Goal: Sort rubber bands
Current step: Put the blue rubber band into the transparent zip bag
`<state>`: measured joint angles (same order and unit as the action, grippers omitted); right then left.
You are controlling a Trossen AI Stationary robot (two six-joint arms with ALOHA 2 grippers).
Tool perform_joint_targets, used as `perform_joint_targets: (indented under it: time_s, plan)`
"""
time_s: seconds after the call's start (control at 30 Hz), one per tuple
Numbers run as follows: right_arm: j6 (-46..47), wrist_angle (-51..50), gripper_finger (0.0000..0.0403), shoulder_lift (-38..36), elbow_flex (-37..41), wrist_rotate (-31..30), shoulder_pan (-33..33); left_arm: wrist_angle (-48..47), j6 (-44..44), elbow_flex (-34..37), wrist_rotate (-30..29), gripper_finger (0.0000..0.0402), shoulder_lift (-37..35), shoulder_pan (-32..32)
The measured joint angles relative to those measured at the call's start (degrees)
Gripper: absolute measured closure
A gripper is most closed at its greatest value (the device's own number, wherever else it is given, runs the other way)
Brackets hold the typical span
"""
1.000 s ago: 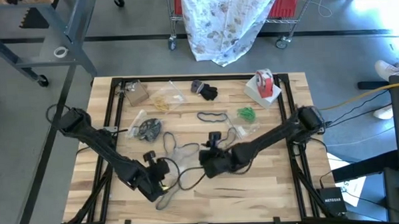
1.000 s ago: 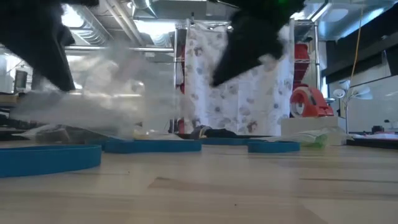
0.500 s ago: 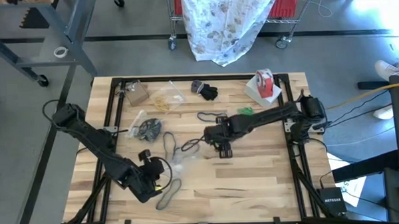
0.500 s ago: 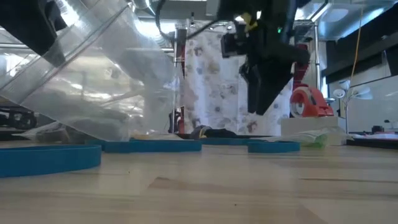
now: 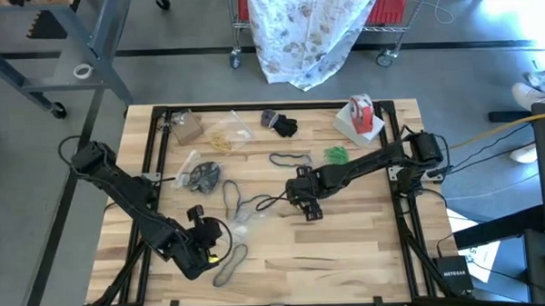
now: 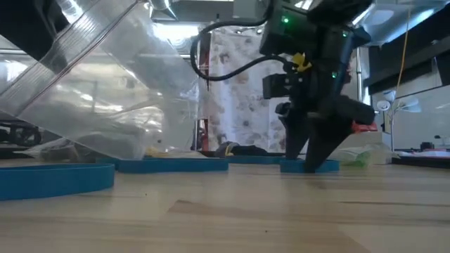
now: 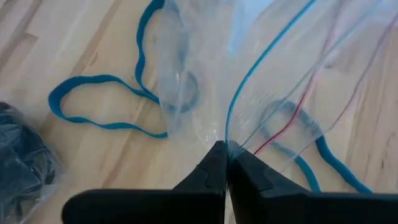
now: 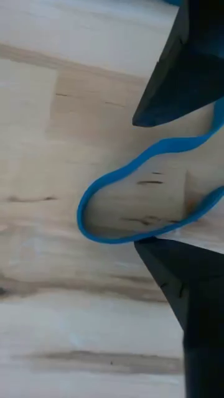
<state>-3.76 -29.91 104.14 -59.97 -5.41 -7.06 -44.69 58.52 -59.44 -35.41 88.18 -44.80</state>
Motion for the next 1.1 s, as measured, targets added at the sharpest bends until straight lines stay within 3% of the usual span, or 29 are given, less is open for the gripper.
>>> perform_joint_targets:
  time_s: [0.17,0.27,0.37,0.57,0.77,0.97,1.1]
  plan:
    - [-2.1,4.6,0.0104,0.7,2.8,-0.5,0.0,0.2,-0.3,0.0,-1.2,0.0401,0.0,0.4]
    - [-0.2,4.3,0.0130,1.2,2.9,1.1,0.0,0.3,-0.1,0.0,-1.3,0.0401,0.0,0.5]
    - [2.9,4.5,0.0195,1.3,3.0,3.6,0.0,0.6,0.0,0.0,-1.5,0.0401,0.0,0.5]
    - [9.8,5.6,0.0380,1.1,3.0,6.0,-0.9,0.8,0.5,0.0,-1.5,0.0401,0.0,1.1]
    - [14.7,9.5,0.0396,-1.2,0.4,2.6,-7.5,0.8,1.5,0.0,-1.5,0.0401,0.0,1.8]
    - [15.4,11.1,0.0397,-3.0,-8.9,-2.7,-14.7,3.9,-0.2,0.1,-1.5,0.0401,0.1,2.6]
    - [14.3,17.0,0.0400,-3.2,-15.4,-3.1,-17.6,6.3,-1.9,0.1,-1.5,0.0401,0.1,3.3]
